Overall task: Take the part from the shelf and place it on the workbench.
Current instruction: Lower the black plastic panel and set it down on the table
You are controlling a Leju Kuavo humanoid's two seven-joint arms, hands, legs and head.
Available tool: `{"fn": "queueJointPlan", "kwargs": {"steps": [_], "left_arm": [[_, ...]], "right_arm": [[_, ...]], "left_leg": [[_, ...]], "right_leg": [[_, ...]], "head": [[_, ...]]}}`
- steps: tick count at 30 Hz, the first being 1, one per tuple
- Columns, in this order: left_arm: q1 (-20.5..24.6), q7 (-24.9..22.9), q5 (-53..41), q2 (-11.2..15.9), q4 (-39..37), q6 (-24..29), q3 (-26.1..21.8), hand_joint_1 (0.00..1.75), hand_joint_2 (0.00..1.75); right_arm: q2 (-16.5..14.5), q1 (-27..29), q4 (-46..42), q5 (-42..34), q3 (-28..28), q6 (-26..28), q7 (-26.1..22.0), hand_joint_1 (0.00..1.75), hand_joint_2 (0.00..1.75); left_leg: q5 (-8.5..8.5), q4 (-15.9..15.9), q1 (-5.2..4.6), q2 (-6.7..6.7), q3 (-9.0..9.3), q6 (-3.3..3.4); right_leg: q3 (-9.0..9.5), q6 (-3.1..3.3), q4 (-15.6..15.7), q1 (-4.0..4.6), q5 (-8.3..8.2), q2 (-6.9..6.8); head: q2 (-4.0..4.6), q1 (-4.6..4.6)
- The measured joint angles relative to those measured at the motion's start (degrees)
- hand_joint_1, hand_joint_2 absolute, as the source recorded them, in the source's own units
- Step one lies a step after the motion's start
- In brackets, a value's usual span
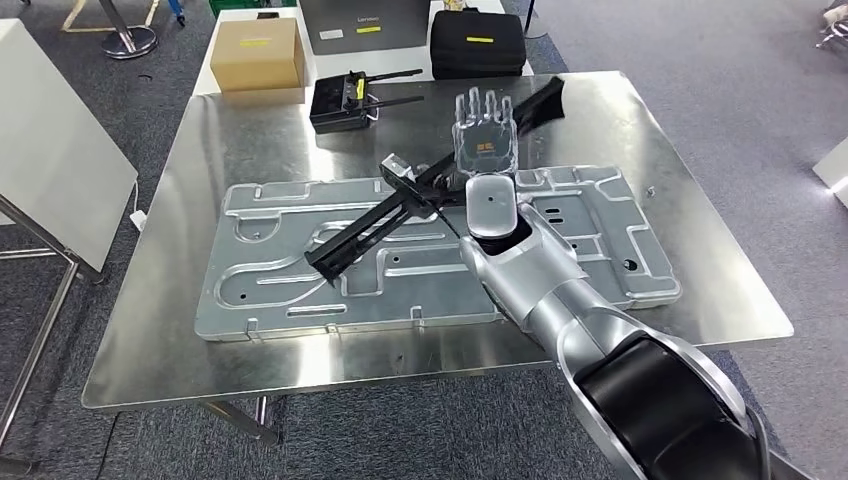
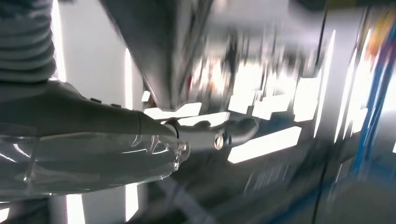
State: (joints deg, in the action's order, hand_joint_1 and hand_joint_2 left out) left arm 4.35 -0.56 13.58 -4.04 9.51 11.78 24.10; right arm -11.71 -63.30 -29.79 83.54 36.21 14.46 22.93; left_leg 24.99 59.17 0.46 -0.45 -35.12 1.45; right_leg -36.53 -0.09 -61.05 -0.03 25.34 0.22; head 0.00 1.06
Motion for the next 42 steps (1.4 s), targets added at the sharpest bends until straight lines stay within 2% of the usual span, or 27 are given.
{"fn": "queueJointPlan", "kwargs": {"steps": [2, 4, 5, 6, 8, 9, 10, 11, 12, 13, 15, 16, 18, 20, 22, 24, 25, 26, 27, 29, 31, 34, 36, 39, 40, 41, 42], "left_arm": [[0.0, 0.0, 0.0, -0.1, 0.0, 0.0, 0.0, 0.00, 0.00], [-0.1, 0.0, -0.1, -0.2, 0.0, 0.0, 0.0, 0.00, 0.00], [-0.1, 0.0, -0.1, -0.2, 0.0, 0.0, 0.0, 0.00, 0.00], [-0.1, 0.0, -0.1, -0.2, 0.0, 0.0, 0.0, 0.00, 0.00], [0.0, 0.0, -0.1, -0.2, 0.0, 0.0, 0.0, 0.00, 0.00], [0.0, 0.0, 0.0, -0.2, 0.0, 0.0, 0.0, 0.00, 0.00], [0.0, 0.0, 0.1, -0.2, 0.0, 0.1, 0.0, 0.00, 0.00], [-0.1, 0.0, 0.3, -0.3, 0.0, 0.1, 0.0, 0.00, 0.00], [-0.1, 0.1, 0.5, -0.3, 0.0, 0.1, -0.1, 0.00, 0.00], [-0.1, 0.1, 0.7, -0.3, 0.0, 0.2, -0.1, 0.00, 0.00], [-0.1, 0.4, 1.1, -0.2, 0.0, 0.2, -0.4, 0.00, 0.00], [0.0, 0.5, 1.2, -0.2, 0.0, 0.2, -0.6, 0.00, 0.00], [-0.1, 0.6, 1.4, -0.3, 0.0, 0.3, -0.9, 0.00, 0.00], [-0.2, 0.6, 1.7, -0.3, 0.0, 0.4, -1.2, 0.00, 0.00], [-0.2, 0.6, 2.1, -0.3, 0.0, 0.4, -1.3, 0.00, 0.00], [-0.1, 0.6, 2.3, -0.3, 0.0, 0.4, -1.5, 0.00, 0.00], [-0.1, 0.6, 2.3, -0.3, 0.0, 0.3, -1.6, 0.00, 0.00], [-0.1, 0.6, 2.3, -0.3, 0.0, 0.3, -1.6, 0.00, 0.00], [-0.1, 0.5, 2.3, -0.3, 0.0, 0.3, -1.6, 0.00, 0.00], [-0.1, 0.5, 2.3, -0.3, 0.0, 0.3, -1.7, 0.00, 0.00], [0.0, 0.6, 2.2, -0.4, 0.0, 0.3, -1.7, 0.00, 0.00], [-0.1, 0.6, 2.0, -0.4, 0.0, 0.3, -1.7, 0.00, 0.00], [-0.1, 0.6, 1.9, -0.4, 0.0, 0.3, -1.7, 0.00, 0.00], [-0.1, 0.6, 1.7, -0.4, 0.0, 0.2, -1.6, 0.00, 0.00], [-0.1, 0.6, 1.6, -0.4, 0.0, 0.2, -1.6, 0.00, 0.00], [-0.2, 0.6, 1.4, -0.4, 0.0, 0.1, -1.6, 0.00, 0.00], [-0.2, 0.6, 1.3, -0.4, 0.0, 0.1, -1.6, 0.00, 0.00]], "right_arm": [[0.9, 0.2, -1.0, 3.7, 0.9, 4.2, 2.3, 0.00, 0.00], [1.8, 0.5, -1.8, 5.1, 1.4, 5.5, 3.1, 0.00, 0.00], [2.0, 0.7, -2.0, 5.2, 1.4, 5.6, 3.3, 0.00, 0.00], [2.2, 0.8, -2.2, 5.5, 1.5, 5.7, 3.5, 0.00, 0.00], [2.4, 1.1, -2.5, 5.8, 1.8, 6.1, 4.0, 0.00, 0.00], [2.4, 1.3, -2.6, 5.4, 2.0, 6.5, 3.7, 0.00, 0.00], [2.5, 1.7, -2.8, 4.0, 1.9, 7.0, 2.7, 0.00, 0.00], [2.4, 2.1, -3.1, 1.4, 1.5, 7.2, 0.8, 0.00, 0.00], [2.2, 2.6, -3.5, -2.1, 0.5, 7.4, -1.8, 0.00, 0.00], [1.7, 3.0, -3.8, -6.0, -0.9, 7.4, -4.4, 0.00, 0.00], [0.5, 3.5, -4.6, -12.4, -4.4, 8.1, -8.5, 0.00, 0.00], [0.1, 3.7, -5.1, -14.9, -6.0, 9.0, -10.3, 0.00, 0.00], [-0.6, 4.2, -6.3, -20.1, -8.7, 10.9, -14.1, 0.00, 0.00], [-1.4, 4.4, -7.4, -27.5, -11.3, 9.6, -16.9, 0.00, 0.00], [-2.4, 4.2, -7.8, -36.5, -14.8, 5.0, -18.2, 0.00, 0.00], [-3.3, 4.1, -7.3, -43.5, -18.2, 1.4, -18.8, 0.00, 0.00], [-3.5, 4.1, -6.8, -45.4, -19.4, 0.6, -19.0, 0.00, 0.00], [-3.8, 4.0, -6.4, -46.7, -20.3, 0.2, -19.3, 0.00, 0.00], [-4.0, 4.0, -6.0, -47.3, -21.0, 0.1, -19.6, 0.00, 0.00], [-4.3, 3.6, -5.3, -46.7, -21.9, 1.1, -20.1, 0.00, 0.00], [-4.6, 3.2, -5.0, -42.6, -21.8, 4.2, -19.9, 0.00, 0.00], [-4.4, 2.8, -4.8, -36.0, -19.9, 8.9, -18.9, 0.00, 0.00], [-4.3, 2.6, -4.8, -35.1, -19.0, 9.4, -18.4, 0.00, 0.00], [-4.1, 2.6, -4.8, -30.1, -17.3, 11.2, -15.4, 0.00, 0.00], [-3.9, 2.6, -4.8, -26.9, -16.0, 12.2, -13.8, 0.00, 0.00], [-3.5, 2.7, -5.0, -23.7, -14.5, 13.1, -12.5, 0.00, 0.00], [-3.1, 2.8, -5.2, -21.1, -13.1, 13.5, -11.4, 0.00, 0.00]], "left_leg": [[-0.04, -0.1, -0.06, -0.05, -0.10, -0.52], [0.24, 0.1, 0.02, -0.01, -0.14, -1.10], [0.93, 0.9, 0.06, 0.03, -0.48, -1.37], [2.16, 2.8, 0.09, 0.07, -1.30, -1.60], [5.55, 9.6, 0.24, 0.10, -4.38, -1.95], [6.78, 12.9, 0.29, 0.11, -5.99, -2.09], [7.10, 14.9, 0.36, 0.12, -6.98, -2.24], [6.34, 14.7, 0.43, 0.13, -6.99, -2.35], [4.69, 12.4, 0.52, 0.14, -5.95, -2.41], [2.66, 8.7, 0.63, 0.18, -4.21, -2.44], [0.33, 2.3, 0.54, 0.15, -1.19, -2.23], [0.04, 0.8, 0.43, 0.09, -0.56, -2.01], [0.10, 0.4, 0.31, -0.08, -0.54, -1.43], [-0.10, 0.1, 0.45, -0.04, -0.32, -0.82], [-0.19, -0.2, 0.57, 0.08, -0.11, -0.18], [-0.13, -0.2, 0.54, 0.08, -0.10, 0.18], [-0.10, -0.2, 0.54, 0.05, -0.07, 0.24], [-0.08, -0.2, 0.54, 0.01, -0.03, 0.26], [-0.05, -0.2, 0.54, -0.03, 0.05, 0.24], [0.08, -0.1, 0.47, -0.08, 0.16, 0.04], [0.14, -0.1, 0.31, -0.07, 0.04, -0.35], [0.21, -0.2, 0.28, -0.02, -0.04, -1.22], [1.59, 1.5, 0.36, 0.05, -0.66, -1.73], [6.12, 10.7, 0.46, 0.08, -4.86, -2.19], [6.80, 13.2, 0.52, 0.09, -6.12, -2.34], [6.51, 14.1, 0.59, 0.11, -6.59, -2.47], [5.26, 12.9, 0.68, 0.12, -6.08, -2.55]], "right_leg": [[0.61, 0.28, 1.4, 0.35, -0.04, 0.05], [0.88, 0.84, 1.9, 0.13, -0.36, 0.09], [1.05, 1.22, 2.2, -0.02, -0.57, 0.10], [1.21, 1.56, 2.5, -0.21, -0.75, 0.10], [1.26, 1.94, 2.6, -0.19, -0.78, 0.13], [1.26, 1.98, 2.6, -0.18, -0.74, 0.14], [1.27, 1.98, 2.6, -0.17, -0.68, 0.15], [1.30, 1.92, 2.5, -0.19, -0.61, 0.15], [1.32, 1.81, 2.3, -0.22, -0.49, 0.18], [1.32, 1.63, 2.1, -0.26, -0.32, 0.22], [1.03, 1.07, 1.6, -0.14, 0.05, 0.32], [0.86, 0.77, 1.4, -0.08, 0.14, 0.32], [0.72, 0.26, 1.3, -0.04, 0.11, 0.25], [0.40, -0.24, 0.5, -0.18, 0.83, 0.16], [-1.69, -0.66, -4.2, -0.32, 3.51, 0.09], [-5.28, -0.90, -11.6, -0.36, 6.57, 0.06], [-6.53, -0.95, -14.0, -0.39, 7.04, 0.06], [-6.88, -0.93, -14.4, -0.42, 6.46, 0.06], [-6.10, -0.81, -12.5, -0.43, 4.87, 0.06], [-2.60, -0.36, -5.0, -0.31, 0.99, 0.07], [-0.10, 0.00, 0.4, 0.00, -0.56, 0.09], [0.44, 0.51, 1.8, 0.09, -0.52, 0.13], [0.84, 1.12, 2.4, -0.20, -0.80, 0.14], [1.07, 1.64, 2.6, -0.23, -0.83, 0.08], [1.06, 1.70, 2.6, -0.20, -0.79, 0.07], [1.06, 1.72, 2.5, -0.19, -0.72, 0.08], [1.06, 1.67, 2.4, -0.21, -0.64, 0.11]], "head": [[0.00, -0.01], [0.00, 0.00], [0.00, -0.02], [0.00, -0.03], [0.00, -0.06], [0.00, -0.04], [0.00, -0.05], [0.00, -0.06], [0.00, -0.06], [0.00, -0.07], [0.00, -0.07], [0.00, -0.06], [0.00, -0.04], [0.00, -0.04], [0.00, -0.03], [0.00, -0.02], [0.00, -0.02], [0.00, -0.02], [0.00, -0.02], [0.00, -0.03], [0.00, -0.04], [0.00, -0.06], [0.00, -0.06], [0.00, -0.09], [0.00, -0.09], [0.00, -0.09], [0.00, -0.09]]}}
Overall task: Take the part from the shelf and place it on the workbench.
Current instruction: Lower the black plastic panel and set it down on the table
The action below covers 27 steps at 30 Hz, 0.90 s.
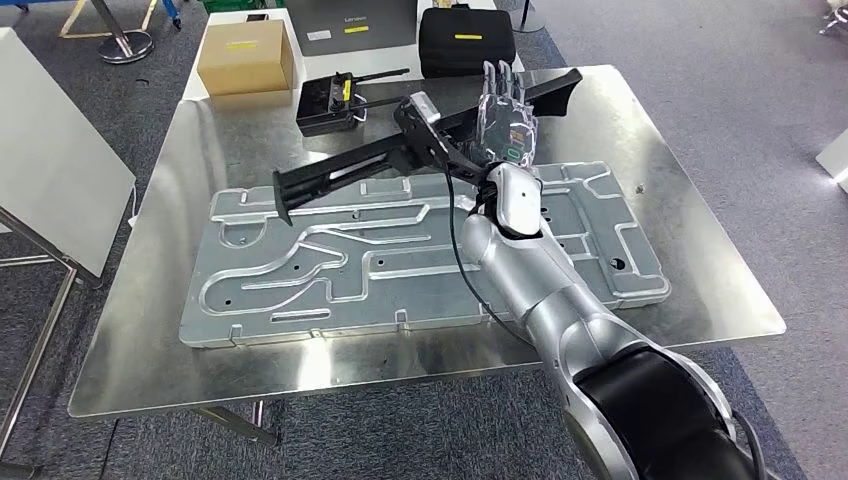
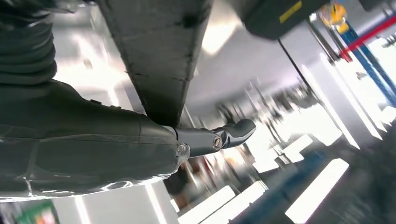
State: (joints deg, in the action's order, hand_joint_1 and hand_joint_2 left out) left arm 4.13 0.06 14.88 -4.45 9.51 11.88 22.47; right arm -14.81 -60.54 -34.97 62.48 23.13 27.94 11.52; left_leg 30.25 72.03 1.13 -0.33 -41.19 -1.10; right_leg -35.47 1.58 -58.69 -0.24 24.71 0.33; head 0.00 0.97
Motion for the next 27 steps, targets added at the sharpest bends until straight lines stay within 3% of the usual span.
{"fn": "queueJointPlan", "kwargs": {"steps": [2, 4, 7, 9, 10, 12, 13, 14, 15, 16, 18, 19, 21, 24, 25, 27], "left_arm": [[0.0, 0.1, -0.2, 0.0, 0.0, -0.1, 0.0, 0.00, 0.00], [0.1, 0.2, -0.2, 0.0, 0.0, -0.1, 0.0, 0.00, 0.00], [0.2, 0.3, -0.1, 0.0, 0.0, -0.1, 0.1, 0.00, 0.00], [0.1, 0.3, -0.1, 0.0, 0.0, -0.1, 0.1, 0.00, 0.00], [0.1, 0.3, -0.1, 0.0, 0.0, -0.1, 0.1, 0.00, 0.00], [0.1, 0.4, 0.0, 0.0, 0.0, -0.1, 0.1, 0.00, 0.00], [0.1, 0.4, 0.2, 0.0, 0.0, -0.1, 0.1, 0.00, 0.00], [0.1, 0.5, 0.3, 0.0, 0.0, -0.1, 0.1, 0.00, 0.00], [0.1, 0.5, 0.4, 0.0, 0.0, -0.1, 0.1, 0.00, 0.00], [0.1, 0.5, 0.5, 0.0, 0.0, -0.1, 0.1, 0.00, 0.00], [0.2, 0.5, 0.6, 0.0, 0.0, -0.1, 0.1, 0.00, 0.00], [0.2, 0.5, 0.6, 0.0, 0.0, -0.1, 0.0, 0.00, 0.00], [0.2, 0.4, 0.6, 0.0, 0.0, -0.2, 0.0, 0.00, 0.00], [0.2, 0.4, 0.6, 0.0, 0.0, -0.3, 0.0, 0.00, 0.00], [0.2, 0.4, 0.6, 0.0, 0.0, -0.3, 0.0, 0.00, 0.00], [0.2, 0.3, 0.6, 0.0, 0.0, -0.3, 0.0, 0.00, 0.00]], "right_arm": [[0.7, 0.2, -0.6, 5.1, 2.0, 0.1, 2.2, 0.00, 0.00], [1.4, 0.2, -1.2, 9.0, 3.2, -0.7, 3.5, 0.00, 0.00], [2.0, 0.5, -1.5, 9.5, 3.7, -2.5, 3.2, 0.00, 0.00], [2.1, 0.6, -1.5, 10.3, 3.7, -2.6, 3.4, 0.00, 0.00], [2.1, 0.6, -1.6, 10.4, 3.7, -2.7, 3.5, 0.00, 0.00], [2.3, 0.5, -1.6, 9.2, 3.7, -4.8, 3.3, 0.00, 0.00], [2.3, 0.4, -1.5, 7.9, 3.7, -6.8, 3.1, 0.00, 0.00], [2.2, 0.3, -1.4, 6.6, 3.7, -9.1, 3.0, 0.00, 0.00], [2.2, 0.2, -1.2, 5.7, 3.7, -11.0, 3.0, 0.00, 0.00], [2.2, 0.0, -1.0, 4.9, 3.7, -12.4, 2.9, 0.00, 0.00], [1.9, -0.9, -0.6, 4.2, 3.7, -14.0, 3.1, 0.00, 0.00], [1.7, -1.7, -0.4, 3.8, 3.7, -15.0, 3.3, 0.00, 0.00], [1.4, -3.1, 0.3, 3.0, 3.7, -17.5, 4.1, 0.00, 0.00], [1.0, -4.6, 1.3, 2.3, 3.7, -19.6, 4.9, 0.00, 0.00], [0.8, -5.1, 1.5, 2.2, 3.7, -19.7, 4.9, 0.00, 0.00], [0.5, -5.7, 2.0, 2.1, 3.7, -20.0, 4.9, 0.00, 0.00]], "left_leg": [[-3.46, -6.3, 0.14, 0.02, 3.00, 0.00], [-5.02, -11.4, -0.02, -0.03, 5.32, 0.33], [-4.99, -12.4, -0.23, -0.12, 5.66, 1.29], [-5.23, -12.7, -0.19, -0.10, 5.79, 2.04], [-5.32, -12.8, -0.13, -0.08, 5.85, 2.32], [-5.30, -12.9, -0.15, -0.06, 5.90, 2.63], [-5.27, -12.9, -0.17, -0.05, 5.92, 2.68], [-5.25, -12.9, -0.20, -0.06, 5.95, 2.71], [-5.23, -12.8, -0.21, -0.09, 5.98, 2.72], [-5.21, -12.8, -0.21, -0.15, 6.02, 2.71], [-5.12, -12.7, -0.32, -0.23, 5.99, 2.55], [-5.12, -12.7, -0.39, -0.23, 5.90, 2.36], [-5.20, -12.8, -0.51, -0.19, 5.77, 1.88], [-4.48, -12.1, -0.50, -0.15, 5.49, 1.10], [-3.34, -10.3, -0.51, -0.13, 4.72, 0.88], [0.03, -3.4, -0.43, -0.06, 1.60, 0.51]], "right_leg": [[-0.02, -0.34, -0.4, -0.09, 0.31, 0.11], [-0.30, -0.93, -0.9, 0.01, 0.59, 0.18], [-0.51, -1.79, -1.0, 0.09, 0.57, 0.17], [-1.05, -2.36, -2.4, -0.08, 1.66, 0.07], [-2.02, -2.60, -4.6, -0.15, 3.04, 0.01], [-5.47, -2.87, -12.1, -0.18, 6.61, -0.07], [-7.19, -2.92, -15.6, -0.18, 7.76, -0.07], [-8.20, -2.88, -17.4, -0.18, 7.91, -0.07], [-8.02, -2.74, -16.8, -0.16, 6.87, -0.07], [-6.74, -2.51, -14.0, -0.13, 4.96, -0.07], [-2.83, -1.89, -5.8, 0.13, 1.28, -0.06], [-1.50, -1.67, -3.0, 0.31, 0.46, -0.05], [-0.64, -1.45, -1.0, 0.63, 0.43, 0.01], [-0.30, -0.69, -0.1, 0.23, 0.00, -0.06], [-0.12, -0.36, 0.2, 0.08, -0.16, -0.11], [0.06, 0.08, 0.4, 0.07, -0.20, -0.20]], "head": [[0.00, 0.00], [0.00, 0.02], [0.00, 0.03], [0.00, 0.04], [0.00, 0.04], [0.00, 0.05], [0.00, 0.05], [0.00, 0.05], [0.00, 0.05], [0.00, 0.05], [0.00, 0.05], [0.00, 0.05], [0.00, 0.04], [0.00, 0.02], [0.00, 0.01], [0.00, -0.01]]}}
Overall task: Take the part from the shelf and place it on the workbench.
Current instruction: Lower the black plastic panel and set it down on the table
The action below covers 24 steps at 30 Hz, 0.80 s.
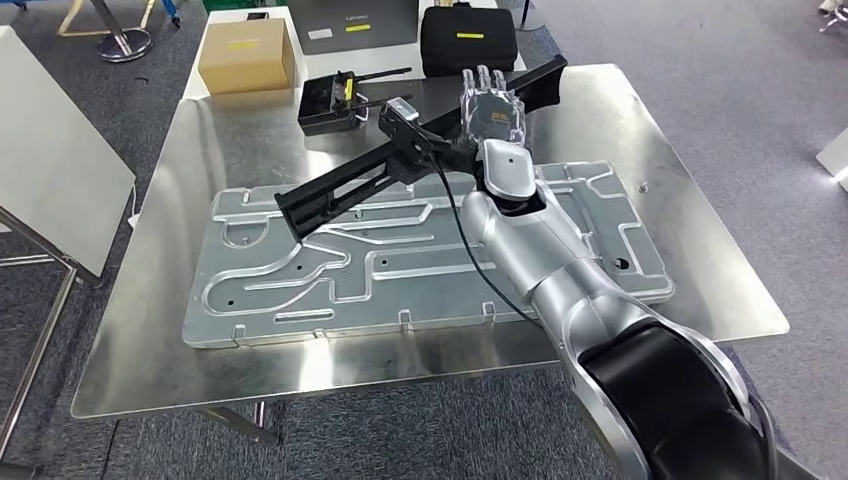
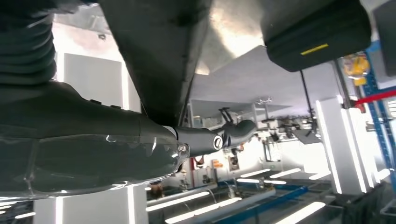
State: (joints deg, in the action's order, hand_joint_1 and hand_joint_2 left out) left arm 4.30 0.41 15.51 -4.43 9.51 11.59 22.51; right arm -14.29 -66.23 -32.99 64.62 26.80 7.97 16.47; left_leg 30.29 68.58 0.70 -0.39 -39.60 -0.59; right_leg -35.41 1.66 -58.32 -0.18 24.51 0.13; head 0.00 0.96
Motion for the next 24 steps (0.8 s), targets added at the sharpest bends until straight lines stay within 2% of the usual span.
{"fn": "queueJointPlan", "kwargs": {"steps": [1, 2, 3, 4, 5, 7, 8, 11, 12, 14, 16, 17, 18, 19, 21, 22, 24], "left_arm": [[0.0, 0.0, 0.0, 0.0, 0.0, 0.0, 0.0, 0.00, 0.00], [0.0, 0.0, 0.0, 0.0, 0.0, 0.0, 0.0, 0.00, 0.00], [0.0, -0.1, 0.0, 0.0, 0.0, -0.1, 0.0, 0.00, 0.00], [0.0, -0.1, 0.0, 0.0, 0.0, -0.2, 0.0, 0.00, 0.00], [0.0, -0.1, 0.0, 0.1, 0.0, -0.3, 0.0, 0.00, 0.00], [0.1, -0.2, 0.1, 0.2, 0.0, -0.5, 0.0, 0.00, 0.00], [0.1, -0.3, 0.2, 0.2, 0.0, -0.5, 0.0, 0.00, 0.00], [0.1, -0.4, 0.4, 0.2, 0.0, -0.6, 0.0, 0.00, 0.00], [0.1, -0.4, 0.4, 0.2, 0.0, -0.6, 0.0, 0.00, 0.00], [0.2, -0.4, 0.4, 0.2, 0.0, -0.6, 0.0, 0.00, 0.00], [0.3, -0.4, 0.4, 0.2, 0.0, -0.7, 0.0, 0.00, 0.00], [0.3, -0.4, 0.4, 0.2, 0.0, -0.7, 0.0, 0.00, 0.00], [0.3, -0.4, 0.5, 0.2, 0.0, -0.7, 0.0, 0.00, 0.00], [0.3, -0.4, 0.5, 0.2, 0.0, -0.7, 0.0, 0.00, 0.00], [0.3, -0.4, 0.5, 0.2, 0.0, -0.7, 0.0, 0.00, 0.00], [0.3, -0.4, 0.5, 0.2, 0.0, -0.7, 0.0, 0.00, 0.00], [0.4, -0.4, 0.5, 0.2, 0.0, -0.7, 0.0, 0.00, 0.00]], "right_arm": [[-0.1, -0.2, 0.3, -0.2, 0.0, -0.6, 0.1, 0.00, 0.00], [-0.2, -0.3, 0.7, -0.6, 0.0, -1.8, 0.3, 0.00, 0.00], [-0.3, -0.5, 1.2, -1.0, 0.0, -3.5, 0.7, 0.00, 0.00], [-0.5, -0.9, 1.8, -1.5, -0.1, -5.7, 1.3, 0.00, 0.00], [-0.7, -1.7, 2.5, -1.9, -0.1, -7.9, 2.1, 0.00, 0.00], [-1.2, -4.1, 3.9, -2.5, -0.2, -12.0, 3.6, 0.00, 0.00], [-1.4, -5.6, 4.6, -2.8, -0.3, -13.7, 4.3, 0.00, 0.00], [-1.9, -9.5, 6.3, -3.4, -0.5, -16.5, 5.4, 0.00, 0.00], [-2.0, -10.4, 6.8, -3.3, -0.5, -16.6, 5.6, 0.00, 0.00], [-2.1, -11.7, 7.4, -3.3, -0.6, -16.5, 5.8, 0.00, 0.00], [-2.1, -12.6, 8.2, -3.7, -0.8, -17.6, 6.0, 0.00, 0.00], [-2.1, -13.0, 8.7, -3.9, -0.9, -18.3, 6.1, 0.00, 0.00], [-2.2, -13.2, 9.3, -4.2, -1.0, -18.5, 6.2, 0.00, 0.00], [-2.3, -13.4, 9.7, -4.3, -1.0, -18.6, 6.3, 0.00, 0.00], [-2.4, -14.5, 10.4, -4.2, -1.1, -20.1, 7.0, 0.00, 0.00], [-2.6, -15.3, 10.8, -4.1, -1.1, -21.7, 7.4, 0.00, 0.00], [-2.8, -16.7, 11.5, -4.0, -1.1, -24.2, 8.0, 0.00, 0.00]], "left_leg": [[1.24, 3.5, 0.02, 0.00, -1.70, -0.17], [1.65, 5.7, 0.06, 0.02, -2.84, -0.33], [0.97, 5.8, 0.13, 0.03, -2.97, -0.46], [-0.60, 3.7, 0.22, 0.04, -2.06, -0.54], [-2.59, 0.1, 0.33, 0.07, -0.39, -0.58], [-4.94, -6.4, 0.29, 0.04, 2.76, -0.36], [-5.27, -8.0, 0.20, 0.01, 3.47, -0.13], [-5.35, -8.6, 0.13, -0.05, 3.49, 0.88], [-5.47, -8.8, 0.19, -0.04, 3.58, 1.22], [-5.66, -9.1, 0.33, 0.01, 3.71, 1.81], [-5.63, -9.1, 0.31, 0.04, 3.71, 2.09], [-5.61, -9.1, 0.30, 0.04, 3.74, 2.12], [-5.60, -9.0, 0.30, 0.02, 3.78, 2.13], [-5.57, -9.0, 0.31, -0.03, 3.83, 2.11], [-5.48, -8.9, 0.28, -0.12, 3.86, 1.96], [-5.42, -8.8, 0.20, -0.14, 3.79, 1.79], [-5.48, -9.0, 0.11, -0.12, 3.65, 1.30]], "right_leg": [[0.01, 0.08, -0.1, 0.04, 0.05, -0.02], [0.03, 0.11, -0.2, 0.05, 0.12, -0.03], [0.03, 0.08, -0.3, 0.04, 0.19, -0.03], [0.03, 0.00, -0.5, -0.01, 0.31, -0.01], [0.01, -0.14, -0.8, -0.06, 0.49, 0.03], [-0.31, -0.63, -1.5, 0.05, 0.89, 0.17], [-0.53, -0.92, -1.8, 0.12, 1.00, 0.21], [-0.86, -1.71, -2.1, 0.13, 1.10, 0.21], [-1.08, -1.97, -2.7, 0.07, 1.60, 0.18], [-2.99, -2.46, -7.0, -0.09, 4.23, 0.14], [-6.36, -2.74, -14.2, -0.15, 7.39, 0.13], [-7.62, -2.83, -16.7, -0.20, 7.99, 0.13], [-7.98, -2.83, -17.3, -0.23, 7.48, 0.12], [-7.31, -2.73, -15.6, -0.26, 6.01, 0.12], [-4.00, -2.24, -8.4, -0.16, 2.25, 0.13], [-2.47, -1.98, -5.0, 0.00, 1.10, 0.13], [-1.12, -1.64, -2.0, 0.39, 0.65, 0.17]], "head": [[0.00, 0.00], [0.00, 0.00], [0.00, 0.00], [0.00, -0.01], [0.00, -0.01], [0.00, 0.01], [0.00, 0.03], [0.00, 0.04], [0.00, 0.04], [0.00, 0.05], [0.00, 0.04], [0.00, 0.05], [0.00, 0.05], [0.00, 0.05], [0.00, 0.05], [0.00, 0.04], [0.00, 0.04]]}}
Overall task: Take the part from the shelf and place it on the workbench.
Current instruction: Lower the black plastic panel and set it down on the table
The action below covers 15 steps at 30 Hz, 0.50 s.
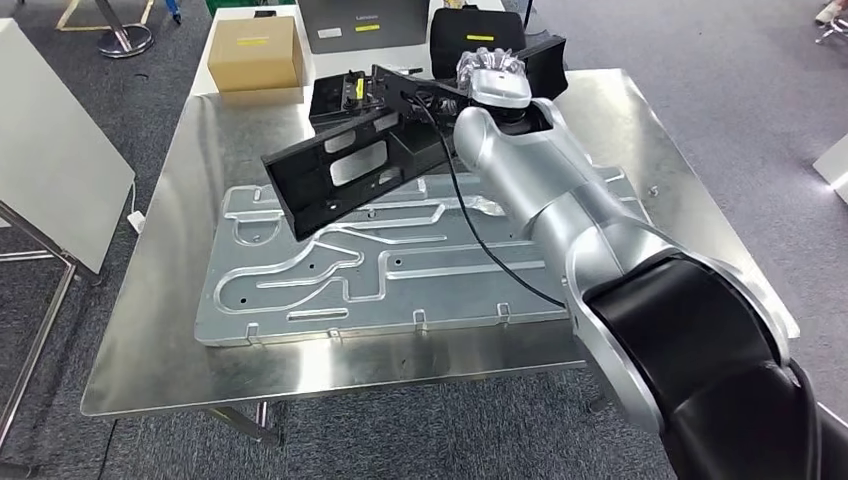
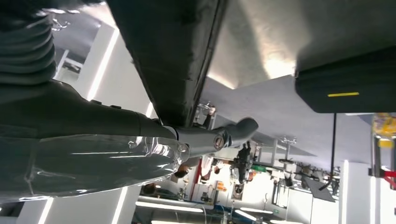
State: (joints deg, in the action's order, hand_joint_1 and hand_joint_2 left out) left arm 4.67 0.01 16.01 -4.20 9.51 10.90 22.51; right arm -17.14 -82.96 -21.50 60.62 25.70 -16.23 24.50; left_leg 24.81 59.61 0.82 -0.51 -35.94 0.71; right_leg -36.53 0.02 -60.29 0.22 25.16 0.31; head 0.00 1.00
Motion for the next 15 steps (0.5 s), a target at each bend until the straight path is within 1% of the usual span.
{"fn": "queueJointPlan", "kwargs": {"steps": [1, 2, 3, 4, 5, 7, 8, 9, 10, 11, 12, 13, 14, 15], "left_arm": [[0.0, 0.0, 0.0, 0.0, 0.0, 0.0, 0.0, 0.00, 0.00], [0.0, 0.0, 0.0, 0.0, 0.0, 0.0, 0.0, 0.00, 0.00], [0.0, 0.0, 0.0, 0.0, 0.0, -0.1, 0.0, 0.00, 0.00], [0.0, 0.0, 0.1, 0.0, 0.0, -0.1, 0.0, 0.00, 0.00], [0.1, 0.0, 0.2, 0.1, 0.0, -0.1, 0.0, 0.00, 0.00], [0.1, 0.0, 0.4, 0.1, 0.0, -0.1, 0.0, 0.00, 0.00], [0.1, 0.0, 0.5, 0.1, 0.0, -0.2, 0.0, 0.00, 0.00], [0.2, 0.0, 0.5, 0.1, 0.0, -0.2, 0.0, 0.00, 0.00], [0.2, 0.0, 0.5, 0.1, 0.0, -0.3, 0.0, 0.00, 0.00], [0.2, 0.0, 0.6, 0.1, 0.0, -0.3, 0.0, 0.00, 0.00], [0.2, 0.0, 0.6, 0.1, 0.0, -0.4, 0.0, 0.00, 0.00], [0.3, 0.0, 0.6, 0.1, 0.0, -0.4, 0.0, 0.00, 0.00], [0.4, 0.0, 0.6, 0.2, 0.0, -0.5, 0.0, 0.00, 0.00], [0.5, 0.0, 0.6, 0.2, 0.0, -0.6, 0.0, 0.00, 0.00]], "right_arm": [[-0.1, -0.4, 0.3, 0.0, 0.0, -0.9, 0.2, 0.00, 0.00], [-0.2, -0.9, 0.6, 0.0, 0.0, -2.0, 0.5, 0.00, 0.00], [-0.3, -1.3, 0.9, -0.1, 0.0, -3.2, 0.9, 0.00, 0.00], [-0.5, -2.0, 1.3, -0.1, 0.0, -4.8, 1.4, 0.00, 0.00], [-0.7, -2.7, 1.7, -0.2, 0.0, -6.4, 1.8, 0.00, 0.00], [-1.0, -4.2, 2.5, -0.4, 0.0, -9.4, 2.6, 0.00, 0.00], [-1.2, -4.8, 2.9, -0.5, 0.0, -10.8, 2.8, 0.00, 0.00], [-1.2, -5.3, 3.3, -0.5, 0.0, -12.1, 3.0, 0.00, 0.00], [-1.3, -5.8, 3.6, -0.6, 0.0, -13.2, 3.2, 0.00, 0.00], [-1.3, -6.2, 3.9, -0.7, 0.0, -14.1, 3.2, 0.00, 0.00], [-1.4, -6.7, 4.1, -0.7, 0.0, -14.7, 3.3, 0.00, 0.00], [-1.4, -7.1, 4.3, -0.8, 0.0, -15.1, 3.3, 0.00, 0.00], [-1.4, -7.5, 4.5, -0.8, 0.0, -15.3, 3.3, 0.00, 0.00], [-1.4, -7.7, 4.6, -0.9, 0.0, -15.4, 3.3, 0.00, 0.00]], "left_leg": [[-0.10, -0.1, -0.01, 0.00, 0.03, -0.29], [-0.08, -0.3, 0.02, 0.00, 0.02, -0.58], [0.26, 0.0, 0.02, 0.03, -0.07, -0.83], [1.17, 1.2, 0.00, 0.06, -0.56, -1.05], [2.61, 3.5, 0.00, 0.10, -1.57, -1.22], [5.90, 10.5, 0.02, 0.14, -4.68, -1.50], [6.75, 13.3, 0.05, 0.15, -6.04, -1.63], [6.63, 14.5, 0.10, 0.16, -6.64, -1.74], [5.50, 13.6, 0.17, 0.17, -6.22, -1.81], [3.62, 10.6, 0.26, 0.18, -4.82, -1.83], [1.93, 6.8, 0.33, 0.20, -3.03, -1.79], [0.77, 3.4, 0.28, 0.19, -1.35, -1.68], [0.23, 1.2, 0.20, 0.16, -0.28, -1.47], [0.25, 0.2, 0.09, 0.13, 0.16, -1.23]], "right_leg": [[0.10, 0.15, 0.3, 0.11, -0.06, 0.01], [0.23, 0.43, 0.6, -0.04, -0.24, -0.02], [0.43, 0.75, 1.0, -0.20, -0.45, -0.05], [0.63, 1.10, 1.4, -0.37, -0.66, -0.10], [0.79, 1.38, 1.7, -0.51, -0.82, -0.14], [0.81, 1.68, 1.7, -0.38, -0.82, -0.16], [0.81, 1.74, 1.7, -0.32, -0.77, -0.16], [0.81, 1.77, 1.6, -0.29, -0.70, -0.17], [0.81, 1.75, 1.4, -0.29, -0.62, -0.16], [0.82, 1.65, 1.2, -0.33, -0.50, -0.15], [0.80, 1.47, 1.0, -0.37, -0.34, -0.13], [0.67, 1.24, 0.7, -0.31, -0.17, -0.09], [0.53, 0.97, 0.5, -0.23, -0.08, -0.04], [0.40, 0.73, 0.4, -0.14, -0.07, -0.01]], "head": [[0.00, 0.00], [0.00, -0.01], [0.00, -0.01], [0.00, -0.03], [0.00, -0.05], [0.00, -0.08], [0.00, -0.07], [0.00, -0.07], [0.00, -0.07], [0.00, -0.07], [0.00, -0.07], [0.00, -0.06], [0.00, -0.05], [0.00, -0.03]]}}
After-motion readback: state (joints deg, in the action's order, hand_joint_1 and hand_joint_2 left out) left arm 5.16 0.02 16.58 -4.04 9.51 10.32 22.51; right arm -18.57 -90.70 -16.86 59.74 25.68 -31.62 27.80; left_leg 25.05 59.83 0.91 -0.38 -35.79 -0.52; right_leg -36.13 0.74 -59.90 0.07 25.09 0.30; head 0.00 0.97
